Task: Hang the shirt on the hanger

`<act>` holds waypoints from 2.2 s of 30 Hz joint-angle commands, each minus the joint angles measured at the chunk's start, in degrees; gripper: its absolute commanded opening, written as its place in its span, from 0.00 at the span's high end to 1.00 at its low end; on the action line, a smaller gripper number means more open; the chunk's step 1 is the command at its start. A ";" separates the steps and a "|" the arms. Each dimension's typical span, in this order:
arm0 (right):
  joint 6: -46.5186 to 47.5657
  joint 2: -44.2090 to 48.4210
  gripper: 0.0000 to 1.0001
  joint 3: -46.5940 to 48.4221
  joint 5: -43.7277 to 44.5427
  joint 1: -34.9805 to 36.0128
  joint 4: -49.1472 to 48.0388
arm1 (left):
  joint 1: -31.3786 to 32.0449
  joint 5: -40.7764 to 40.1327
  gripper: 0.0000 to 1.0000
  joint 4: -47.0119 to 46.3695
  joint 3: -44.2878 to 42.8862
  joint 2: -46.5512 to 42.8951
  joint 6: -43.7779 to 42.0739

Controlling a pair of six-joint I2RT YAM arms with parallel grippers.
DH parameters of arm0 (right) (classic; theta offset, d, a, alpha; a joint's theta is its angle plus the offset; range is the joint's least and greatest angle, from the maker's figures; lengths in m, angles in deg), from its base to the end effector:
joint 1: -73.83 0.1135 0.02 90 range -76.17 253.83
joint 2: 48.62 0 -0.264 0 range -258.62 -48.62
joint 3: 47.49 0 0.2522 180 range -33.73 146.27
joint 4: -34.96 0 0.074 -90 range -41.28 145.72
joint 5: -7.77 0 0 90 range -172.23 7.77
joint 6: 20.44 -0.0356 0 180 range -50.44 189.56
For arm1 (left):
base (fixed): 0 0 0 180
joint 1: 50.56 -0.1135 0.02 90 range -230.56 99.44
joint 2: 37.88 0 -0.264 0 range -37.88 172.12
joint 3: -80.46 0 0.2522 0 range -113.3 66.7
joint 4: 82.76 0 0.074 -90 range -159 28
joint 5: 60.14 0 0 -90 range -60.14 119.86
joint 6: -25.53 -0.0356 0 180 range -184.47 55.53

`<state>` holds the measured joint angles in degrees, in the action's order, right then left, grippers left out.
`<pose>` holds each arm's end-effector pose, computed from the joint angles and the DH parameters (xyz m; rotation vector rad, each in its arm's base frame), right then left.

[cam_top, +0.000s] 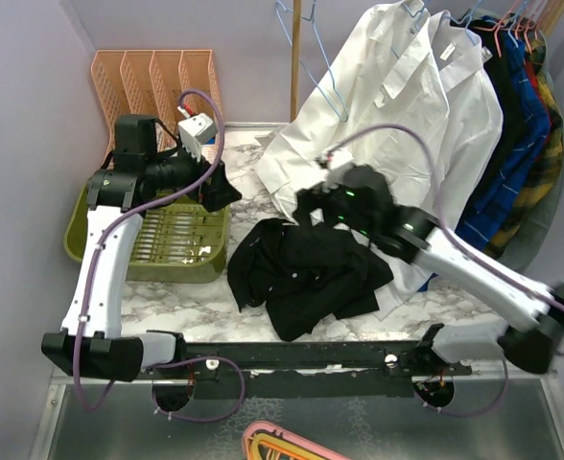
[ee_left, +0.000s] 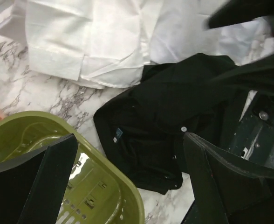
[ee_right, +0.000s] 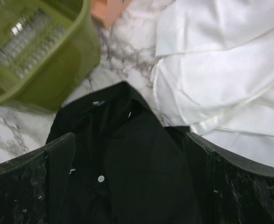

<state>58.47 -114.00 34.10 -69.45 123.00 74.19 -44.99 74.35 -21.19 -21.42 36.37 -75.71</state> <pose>0.1709 0.1857 0.3814 -0.5089 1.9257 0.4673 0.2506 -0.0495 0.4291 0.7301 1.9333 -0.7717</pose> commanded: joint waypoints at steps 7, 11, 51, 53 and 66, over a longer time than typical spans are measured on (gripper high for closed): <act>5.07 -37.70 0.06 24.36 -8.16 0.23 5.56 | -8.50 -34.32 0.01 5.49 -5.86 -7.68 2.81; 4.90 -46.66 0.10 32.04 -6.79 0.10 9.74 | -10.56 -40.34 0.01 4.09 -2.70 -9.88 3.14; -0.76 -10.24 0.99 11.87 7.29 -6.47 2.37 | -10.54 5.37 0.01 12.45 2.31 -6.39 -7.09; -3.07 -3.19 0.99 8.76 13.74 -6.88 4.92 | -9.75 12.94 0.01 15.87 1.42 -4.75 -11.37; -28.66 23.65 0.99 -9.69 27.41 -6.98 24.58 | 12.18 5.86 0.01 3.43 -7.06 7.96 -5.46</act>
<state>40.00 -92.41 26.82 -46.26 115.87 91.55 -37.93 82.33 -8.77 -23.06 42.36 -84.54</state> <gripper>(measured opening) 0.029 0.992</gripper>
